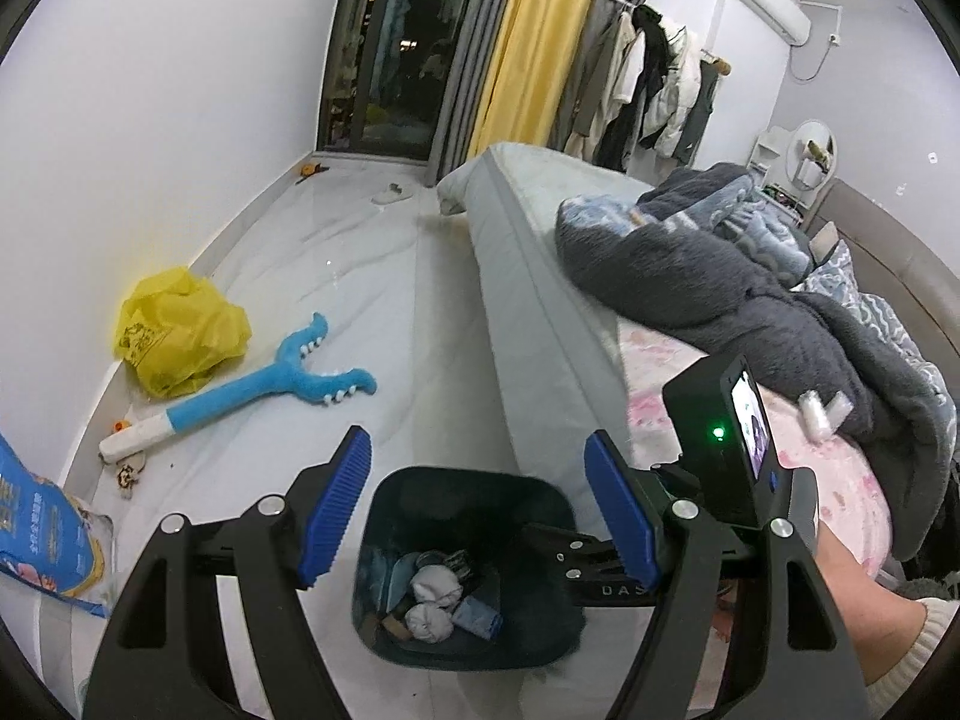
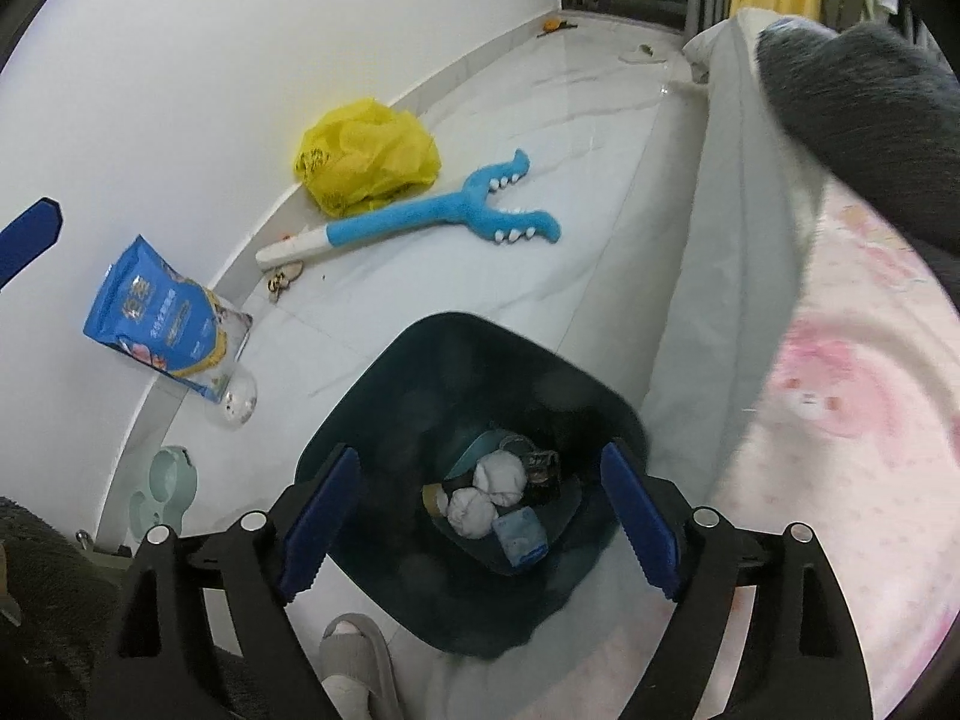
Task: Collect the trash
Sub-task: 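Move both tools back from the bin toward the bed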
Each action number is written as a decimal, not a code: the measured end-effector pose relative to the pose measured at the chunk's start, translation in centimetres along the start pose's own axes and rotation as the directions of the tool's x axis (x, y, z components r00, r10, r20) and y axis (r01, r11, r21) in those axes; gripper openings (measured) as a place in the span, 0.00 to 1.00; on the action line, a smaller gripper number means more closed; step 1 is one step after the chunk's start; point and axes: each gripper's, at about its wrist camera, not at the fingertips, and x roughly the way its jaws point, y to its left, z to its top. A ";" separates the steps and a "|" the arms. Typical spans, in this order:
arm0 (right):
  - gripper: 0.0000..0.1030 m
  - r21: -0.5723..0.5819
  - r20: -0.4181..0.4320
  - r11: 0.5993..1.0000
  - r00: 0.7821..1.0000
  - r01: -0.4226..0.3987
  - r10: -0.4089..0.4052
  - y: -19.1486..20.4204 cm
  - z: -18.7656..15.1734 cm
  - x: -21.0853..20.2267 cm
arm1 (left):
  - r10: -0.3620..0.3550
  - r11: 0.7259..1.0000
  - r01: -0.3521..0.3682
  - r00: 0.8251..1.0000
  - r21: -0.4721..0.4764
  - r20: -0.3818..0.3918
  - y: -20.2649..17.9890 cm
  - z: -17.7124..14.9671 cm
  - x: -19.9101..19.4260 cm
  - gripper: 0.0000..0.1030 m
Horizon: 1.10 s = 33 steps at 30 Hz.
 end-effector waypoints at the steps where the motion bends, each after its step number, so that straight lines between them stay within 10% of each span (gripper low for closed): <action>1: 0.82 0.005 0.010 1.000 1.000 0.002 -0.002 -0.3 -0.1 -0.5 | -0.005 1.000 0.005 1.000 0.003 0.002 -0.4 0.1 0.0 0.73; 33: 0.84 0.221 0.299 0.958 0.922 0.184 -0.246 -16.9 -6.7 -17.9 | -0.162 0.977 0.167 0.986 0.135 -0.044 -17.3 1.1 5.5 0.73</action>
